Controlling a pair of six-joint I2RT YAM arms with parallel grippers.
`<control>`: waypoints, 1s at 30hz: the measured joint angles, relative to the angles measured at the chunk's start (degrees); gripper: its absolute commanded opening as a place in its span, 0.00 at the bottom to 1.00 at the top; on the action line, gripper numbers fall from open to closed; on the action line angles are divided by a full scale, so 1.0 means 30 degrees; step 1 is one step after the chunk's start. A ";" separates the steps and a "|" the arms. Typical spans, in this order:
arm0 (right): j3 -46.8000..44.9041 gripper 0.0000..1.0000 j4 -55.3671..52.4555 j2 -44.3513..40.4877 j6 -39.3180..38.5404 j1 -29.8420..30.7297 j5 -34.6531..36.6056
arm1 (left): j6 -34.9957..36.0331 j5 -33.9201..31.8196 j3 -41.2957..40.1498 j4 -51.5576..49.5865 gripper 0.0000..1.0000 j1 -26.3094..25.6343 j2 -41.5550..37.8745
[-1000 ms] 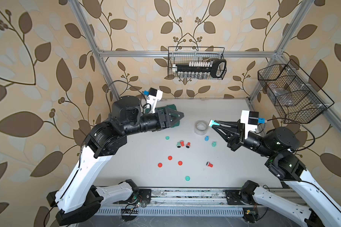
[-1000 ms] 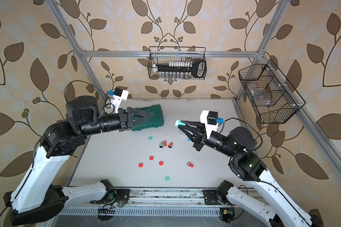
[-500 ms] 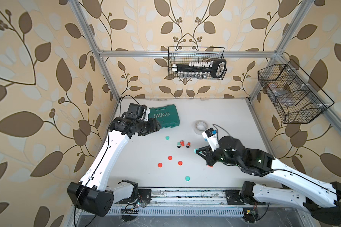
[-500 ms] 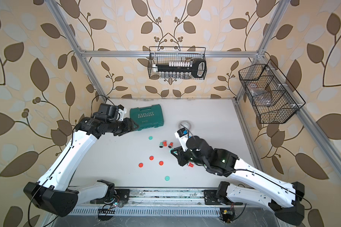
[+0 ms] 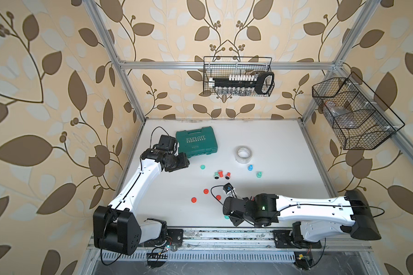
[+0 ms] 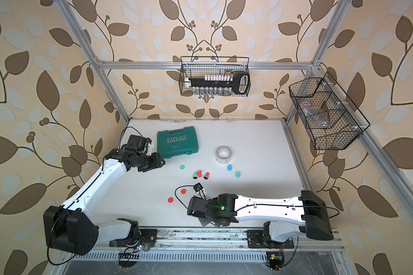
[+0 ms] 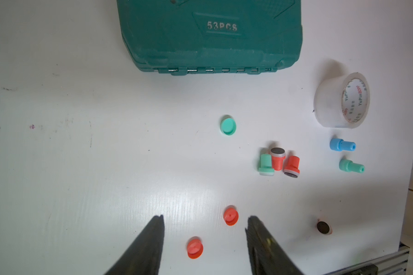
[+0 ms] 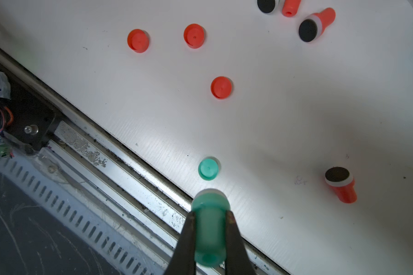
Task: Close the stamp cap
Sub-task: Close the cover of the stamp.
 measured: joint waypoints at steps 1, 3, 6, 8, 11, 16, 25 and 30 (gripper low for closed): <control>0.0138 0.00 -0.0022 0.0313 0.0240 0.0000 0.0000 | 0.0007 -0.0007 -0.0029 0.0015 0.58 0.0058 0.0168; 0.0291 0.00 -0.0007 0.0801 0.0583 0.0000 -0.0044 | 0.0029 -0.0102 -0.0029 0.0175 0.58 0.0087 0.0350; 0.0539 0.00 -0.0029 0.1647 0.0867 0.0000 -0.0270 | 0.0204 -0.0430 -0.0029 0.0299 0.58 0.0087 0.0372; 0.0809 0.00 -0.0058 0.2288 0.0984 0.0000 -0.0466 | 0.0233 -0.0474 -0.0029 0.0306 0.58 0.0087 0.0372; 0.1231 0.00 -0.0058 0.3228 0.1005 0.0000 -0.0831 | 0.0255 -0.0488 -0.0029 0.0321 0.58 0.0087 0.0357; 0.1734 0.00 -0.0087 0.4554 0.0991 -0.0007 -0.1479 | 0.0299 -0.0780 -0.0036 0.0321 0.58 0.0087 0.0357; 0.1749 0.00 -0.0029 0.5391 0.0947 -0.0459 -0.2594 | 0.0364 -0.0911 -0.0036 0.0321 0.58 0.0087 0.0357; 0.1741 0.00 0.0226 0.5399 0.0729 -0.0831 -0.2907 | 0.0372 -0.0911 -0.0036 0.0321 0.58 0.0087 0.0357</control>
